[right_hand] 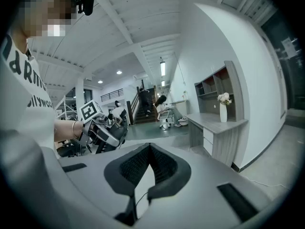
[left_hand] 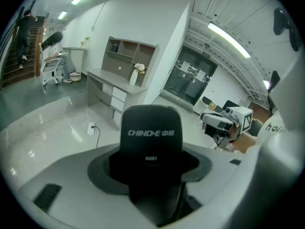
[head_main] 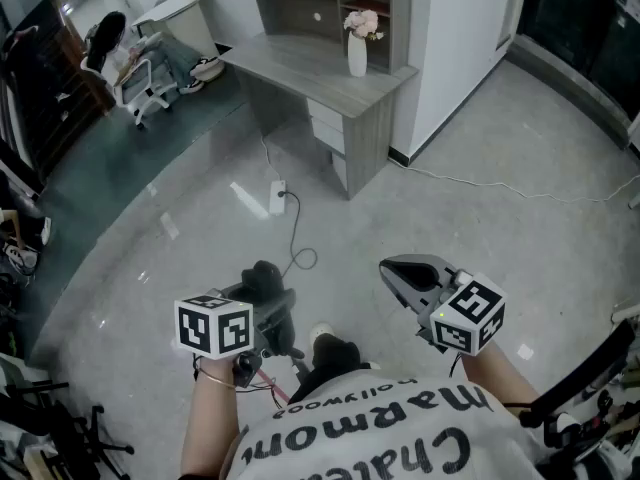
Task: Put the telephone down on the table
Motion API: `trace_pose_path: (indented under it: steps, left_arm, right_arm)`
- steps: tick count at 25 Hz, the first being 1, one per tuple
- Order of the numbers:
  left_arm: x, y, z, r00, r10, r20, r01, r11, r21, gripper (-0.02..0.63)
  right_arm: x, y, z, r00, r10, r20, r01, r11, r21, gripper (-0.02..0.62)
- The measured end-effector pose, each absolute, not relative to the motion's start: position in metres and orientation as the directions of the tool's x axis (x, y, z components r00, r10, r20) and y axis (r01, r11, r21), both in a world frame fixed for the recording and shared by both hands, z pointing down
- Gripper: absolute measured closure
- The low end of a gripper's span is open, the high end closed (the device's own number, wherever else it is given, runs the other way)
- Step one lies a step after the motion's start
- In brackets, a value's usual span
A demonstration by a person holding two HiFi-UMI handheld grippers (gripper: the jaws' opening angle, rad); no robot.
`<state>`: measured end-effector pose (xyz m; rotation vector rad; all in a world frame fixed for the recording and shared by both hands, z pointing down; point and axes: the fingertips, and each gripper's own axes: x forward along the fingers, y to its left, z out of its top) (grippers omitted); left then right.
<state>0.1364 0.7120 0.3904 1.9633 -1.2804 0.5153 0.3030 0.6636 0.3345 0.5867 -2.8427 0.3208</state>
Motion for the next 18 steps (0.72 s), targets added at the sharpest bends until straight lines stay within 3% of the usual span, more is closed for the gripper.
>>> trace_pose_path:
  steps: [18]
  left_arm:
    - [0.120, 0.691, 0.386, 0.423, -0.672, 0.608, -0.895, -0.205, 0.396, 0.333]
  right_arm:
    - [0.295, 0.643, 0.340, -0.895, -0.365, 0.255, -0.419, 0.885, -0.203, 0.590]
